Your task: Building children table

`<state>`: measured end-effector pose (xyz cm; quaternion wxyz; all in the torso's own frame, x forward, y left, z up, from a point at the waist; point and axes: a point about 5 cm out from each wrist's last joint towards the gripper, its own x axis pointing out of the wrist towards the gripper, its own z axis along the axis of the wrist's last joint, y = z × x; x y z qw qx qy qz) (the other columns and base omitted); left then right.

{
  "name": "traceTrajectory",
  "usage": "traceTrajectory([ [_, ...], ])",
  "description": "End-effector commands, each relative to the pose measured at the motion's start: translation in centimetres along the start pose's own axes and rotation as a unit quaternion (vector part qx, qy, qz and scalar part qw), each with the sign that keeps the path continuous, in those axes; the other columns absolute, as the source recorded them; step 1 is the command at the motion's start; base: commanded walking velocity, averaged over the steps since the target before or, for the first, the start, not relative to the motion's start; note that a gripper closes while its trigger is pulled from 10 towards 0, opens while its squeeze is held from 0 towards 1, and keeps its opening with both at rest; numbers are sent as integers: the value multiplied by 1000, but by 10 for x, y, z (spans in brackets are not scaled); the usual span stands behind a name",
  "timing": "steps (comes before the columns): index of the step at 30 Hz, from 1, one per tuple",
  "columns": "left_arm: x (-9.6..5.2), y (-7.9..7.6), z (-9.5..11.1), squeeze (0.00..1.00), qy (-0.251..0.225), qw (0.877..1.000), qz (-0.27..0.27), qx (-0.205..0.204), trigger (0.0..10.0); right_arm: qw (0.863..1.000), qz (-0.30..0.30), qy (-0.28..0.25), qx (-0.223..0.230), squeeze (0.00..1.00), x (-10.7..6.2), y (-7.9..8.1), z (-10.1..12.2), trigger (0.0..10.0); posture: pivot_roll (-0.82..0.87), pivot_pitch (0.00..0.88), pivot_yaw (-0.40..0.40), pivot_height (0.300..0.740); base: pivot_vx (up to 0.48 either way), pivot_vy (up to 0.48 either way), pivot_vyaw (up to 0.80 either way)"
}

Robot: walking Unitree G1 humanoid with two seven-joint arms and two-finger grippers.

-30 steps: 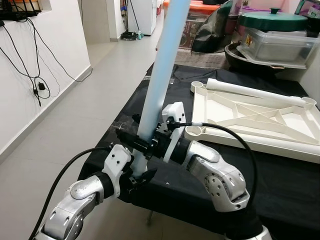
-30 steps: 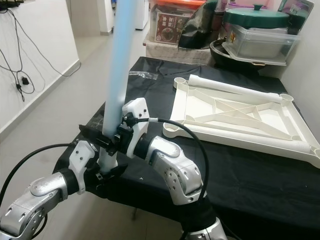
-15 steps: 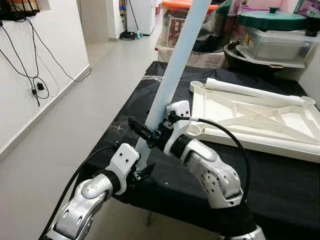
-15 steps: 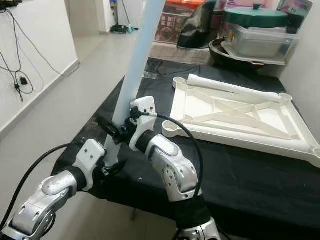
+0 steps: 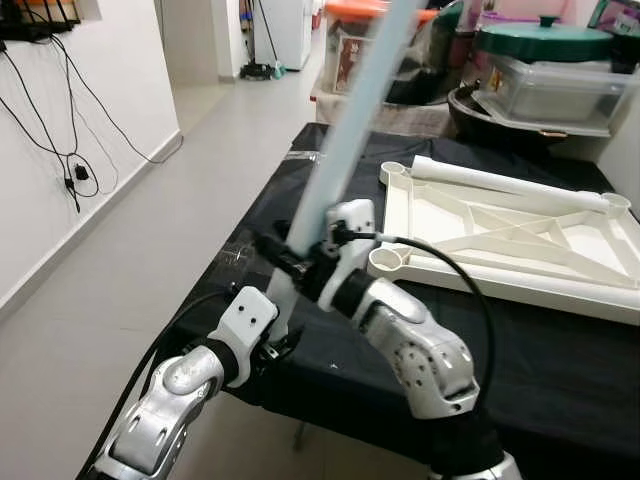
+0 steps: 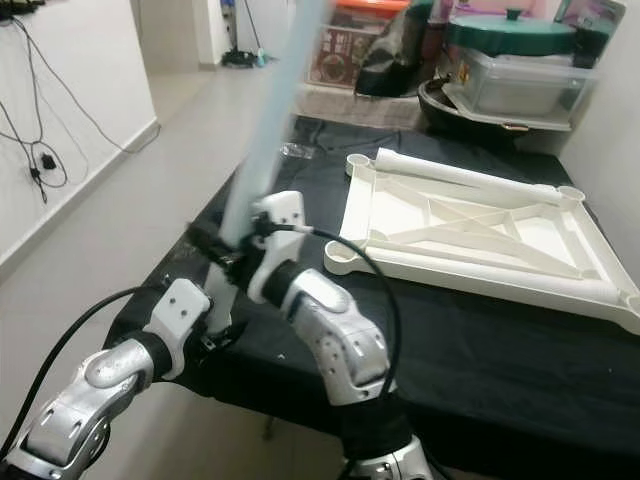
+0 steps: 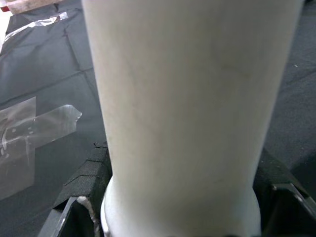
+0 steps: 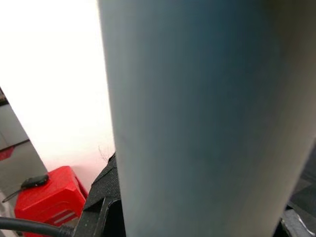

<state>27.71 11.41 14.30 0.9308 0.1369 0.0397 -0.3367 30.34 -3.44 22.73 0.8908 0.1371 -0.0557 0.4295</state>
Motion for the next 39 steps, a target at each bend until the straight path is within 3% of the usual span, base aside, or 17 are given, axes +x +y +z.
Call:
traceTrajectory([
  [1,2,-10,3,0,-9,999,-30,11,10000,1000,6,-8,-9,0,2,4,4,0,62,25,-59,740,0,0,0],
  [7,2,-7,1,0,-4,1000,-26,15,10000,1000,10,-6,-9,0,1,5,2,0,62,21,-60,740,0,0,0],
  [17,1,-7,-1,0,-1,1000,-23,-16,10000,1000,8,-6,-7,0,0,4,2,0,64,18,-60,740,0,0,0],
  [18,1,-7,-3,1000,6,1000,-21,-17,10000,1000,5,-9,-8,0,0,2,4,0,66,18,-59,740,0,0,0],
  [22,-3,-7,-5,1000,8,1000,-9,-21,10000,1000,-11,-23,-9,0,-1,-7,13,0,67,18,-57,740,0,0,0],
  [23,-8,-6,-7,1000,8,1000,8,-24,10000,999,-37,-37,-14,0,-4,-19,21,0,68,19,-58,740,0,0,0],
  [24,-11,-6,-7,733,6,1000,19,-23,10000,998,-50,-42,-15,0,-7,-24,23,0,68,21,-58,740,0,0,0],
  [25,-13,-5,-7,0,4,999,31,-25,10000,997,-62,-47,-18,0,-9,-28,25,0,68,21,-57,740,0,0,0],
  [27,-16,-3,-7,0,-1,998,50,-33,10000,996,-75,-50,-20,0,-11,-33,27,0,70,22,-59,740,0,0,0],
  [30,-23,7,-5,0,-20,990,124,-69,10000,989,-128,-64,-37,0,-19,-50,34,0,75,21,-59,740,0,0,0],
  [32,-28,10,-3,0,-36,985,155,-70,10000,982,-165,-76,-52,0,-23,-61,39,0,77,22,-61,740,0,0,0],
  [33,-30,12,-2,0,-41,981,174,-75,10000,977,-187,-80,-61,0,-26,-66,42,4941,79,21,-62,740,0,0,0],
  [35,-31,13,-2,0,-43,978,187,-79,10000,974,-202,-83,-66,0,-27,-70,43,4941,79,21,-62,740,0,0,0],
  [36,-33,13,-2,0,-47,975,200,-80,10000,971,-213,-86,-70,0,-29,-72,45,10000,80,21,-61,740,0,0,0],
  [39,-36,15,-1,0,-54,969,229,-78,10000,966,-228,-90,-81,0,-30,-75,46,10000,79,20,-63,740,417,0,0],
])
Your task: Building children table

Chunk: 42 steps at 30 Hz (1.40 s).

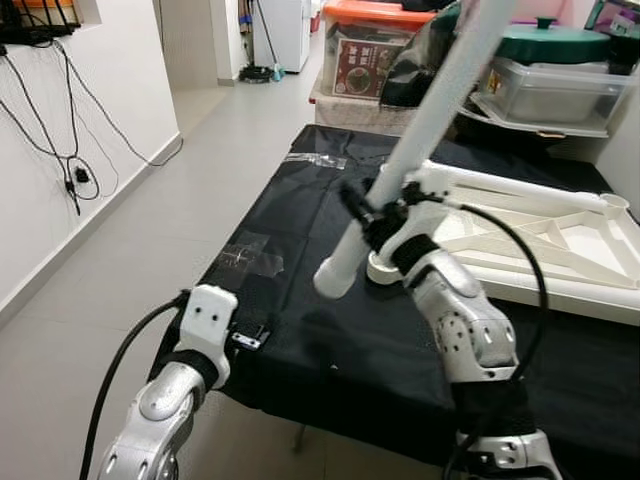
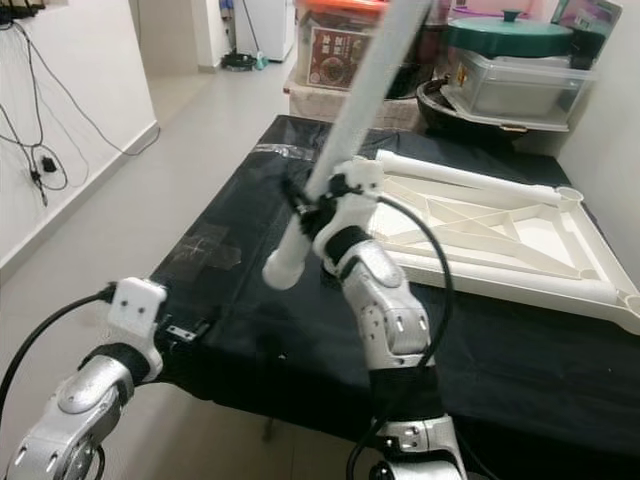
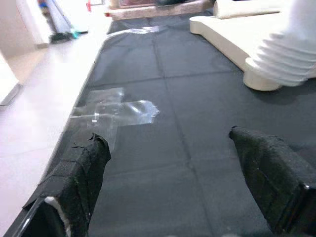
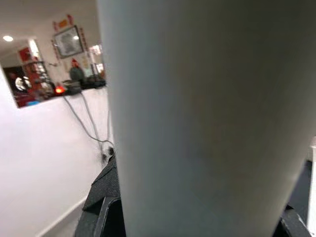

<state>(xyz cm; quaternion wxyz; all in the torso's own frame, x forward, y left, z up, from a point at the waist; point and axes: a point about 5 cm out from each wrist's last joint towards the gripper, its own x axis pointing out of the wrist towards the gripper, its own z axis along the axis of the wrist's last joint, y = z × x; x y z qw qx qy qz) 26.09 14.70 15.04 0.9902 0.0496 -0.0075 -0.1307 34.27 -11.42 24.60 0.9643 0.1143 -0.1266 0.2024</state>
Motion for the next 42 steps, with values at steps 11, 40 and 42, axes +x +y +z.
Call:
traceTrajectory([
  [11,2,12,7,0,-19,999,44,6,10000,1000,-4,-14,-7,0,6,5,0,10000,79,24,-67,740,441,0,0],
  [40,1,10,4,0,-24,998,56,30,10000,999,18,-32,-3,0,15,2,8,10000,74,25,-74,740,59,-77,0],
  [42,1,9,3,0,-20,998,57,29,10000,999,19,-32,-4,0,15,2,8,10000,77,22,-76,740,0,0,0],
])
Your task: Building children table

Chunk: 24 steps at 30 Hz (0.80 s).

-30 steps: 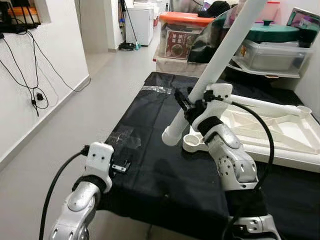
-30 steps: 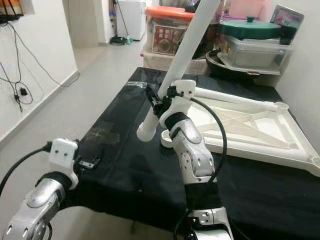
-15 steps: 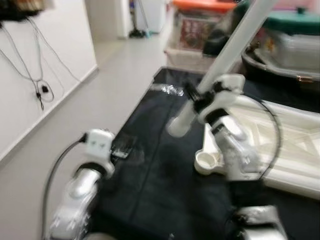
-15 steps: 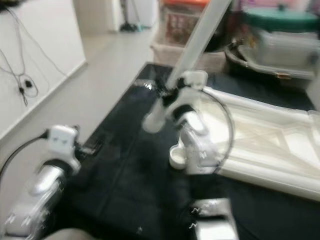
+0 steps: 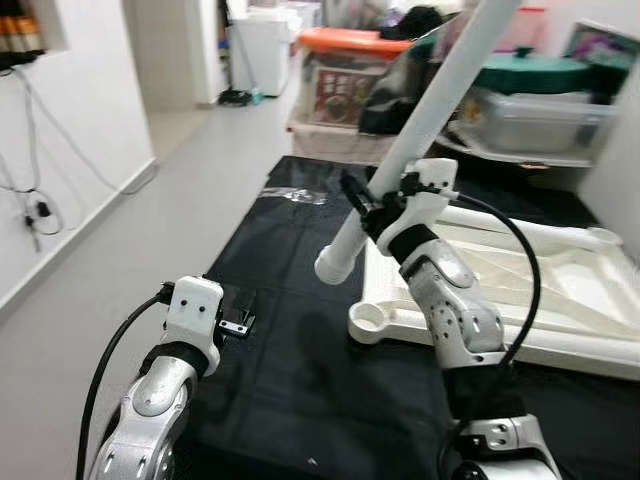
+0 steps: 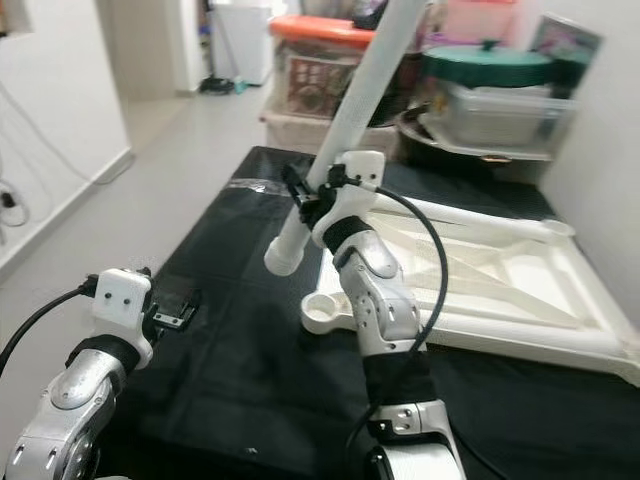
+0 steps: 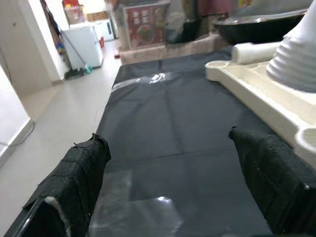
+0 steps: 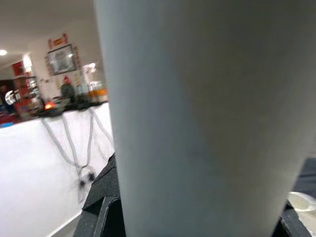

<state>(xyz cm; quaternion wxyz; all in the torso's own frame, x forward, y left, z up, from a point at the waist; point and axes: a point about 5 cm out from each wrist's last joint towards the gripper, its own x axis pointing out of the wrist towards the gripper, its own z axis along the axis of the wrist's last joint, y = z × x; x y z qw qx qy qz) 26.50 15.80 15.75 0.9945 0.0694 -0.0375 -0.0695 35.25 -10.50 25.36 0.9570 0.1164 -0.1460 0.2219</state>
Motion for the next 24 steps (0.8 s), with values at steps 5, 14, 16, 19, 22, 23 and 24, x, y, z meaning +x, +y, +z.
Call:
traceTrajectory([
  [5,2,-2,-4,0,14,1000,2,-13,10000,1000,14,-10,-6,0,3,-2,6,10000,76,21,-73,740,0,0,0],
  [14,1,1,-5,0,14,1000,14,-15,10000,998,65,2,1,0,14,-1,9,10000,80,30,-78,740,0,0,0],
  [16,0,-1,-5,0,14,1000,14,-17,10000,997,73,0,-2,0,18,-1,12,10000,81,39,-83,740,0,0,0],
  [19,-2,-4,-3,0,6,999,7,-32,10000,997,75,-4,-1,0,22,-2,15,10000,81,46,-84,740,0,0,0],
  [22,-4,-6,-1,0,4,1000,9,-22,10000,997,75,-6,2,0,23,-2,16,10000,83,56,-90,740,0,0,0],
  [23,-6,-7,-2,0,7,1000,11,-23,10000,997,77,-5,5,0,23,0,14,10000,81,71,-91,740,0,-360,0],
  [24,-7,-8,-2,0,7,1000,11,-25,10000,997,78,-4,6,0,23,1,14,10000,81,71,-91,740,0,-360,0],
])
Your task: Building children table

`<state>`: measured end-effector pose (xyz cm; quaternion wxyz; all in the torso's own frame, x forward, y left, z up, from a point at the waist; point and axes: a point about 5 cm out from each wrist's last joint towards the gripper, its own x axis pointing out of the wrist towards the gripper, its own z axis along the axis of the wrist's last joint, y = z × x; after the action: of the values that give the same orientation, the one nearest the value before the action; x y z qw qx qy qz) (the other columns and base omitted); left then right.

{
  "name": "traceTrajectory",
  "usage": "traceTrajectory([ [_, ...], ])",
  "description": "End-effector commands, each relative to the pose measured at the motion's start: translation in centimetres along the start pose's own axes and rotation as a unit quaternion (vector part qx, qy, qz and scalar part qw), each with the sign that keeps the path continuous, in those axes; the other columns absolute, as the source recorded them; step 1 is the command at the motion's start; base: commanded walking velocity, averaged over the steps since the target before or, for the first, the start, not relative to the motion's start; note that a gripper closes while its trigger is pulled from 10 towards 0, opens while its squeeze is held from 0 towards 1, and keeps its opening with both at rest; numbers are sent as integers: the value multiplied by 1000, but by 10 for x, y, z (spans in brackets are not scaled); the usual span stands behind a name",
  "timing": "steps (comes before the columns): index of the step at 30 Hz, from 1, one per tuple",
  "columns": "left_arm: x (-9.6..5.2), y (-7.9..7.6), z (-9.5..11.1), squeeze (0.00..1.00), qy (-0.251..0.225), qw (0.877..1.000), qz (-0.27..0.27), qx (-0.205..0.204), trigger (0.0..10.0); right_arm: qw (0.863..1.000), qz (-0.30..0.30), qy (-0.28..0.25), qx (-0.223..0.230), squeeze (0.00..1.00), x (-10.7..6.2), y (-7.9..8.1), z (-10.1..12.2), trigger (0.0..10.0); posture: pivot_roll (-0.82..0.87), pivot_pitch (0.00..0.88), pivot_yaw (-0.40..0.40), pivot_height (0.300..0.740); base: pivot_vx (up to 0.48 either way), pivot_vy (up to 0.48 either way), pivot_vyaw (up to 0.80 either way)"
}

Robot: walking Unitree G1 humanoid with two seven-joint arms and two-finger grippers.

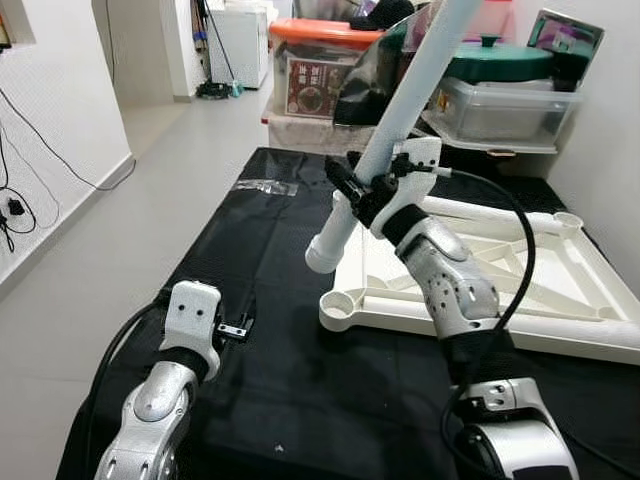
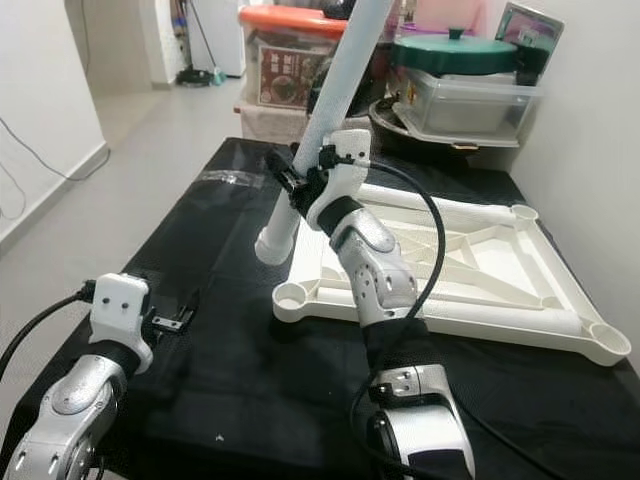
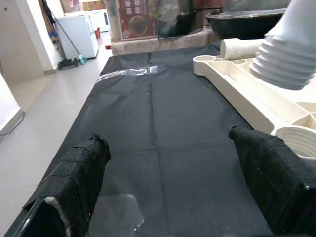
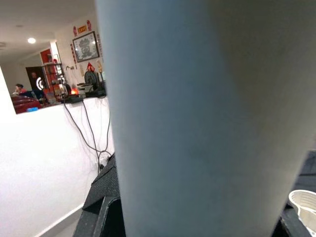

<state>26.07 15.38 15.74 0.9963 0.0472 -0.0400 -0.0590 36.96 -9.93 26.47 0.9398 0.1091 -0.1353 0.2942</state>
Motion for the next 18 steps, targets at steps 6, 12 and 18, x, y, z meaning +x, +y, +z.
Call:
traceTrajectory([
  [6,-8,-7,-6,0,21,1000,-11,10,10000,1000,11,-15,4,0,-2,8,1,10000,80,106,-91,740,0,-441,0],
  [12,-8,-7,-5,0,22,1000,-8,4,10000,1000,16,-11,7,0,-2,11,-1,10000,78,113,-90,740,0,-458,0],
  [18,-8,-3,-6,0,30,999,11,-22,10000,1000,17,-8,8,0,-1,12,-3,10000,76,124,-92,740,0,0,0],
])
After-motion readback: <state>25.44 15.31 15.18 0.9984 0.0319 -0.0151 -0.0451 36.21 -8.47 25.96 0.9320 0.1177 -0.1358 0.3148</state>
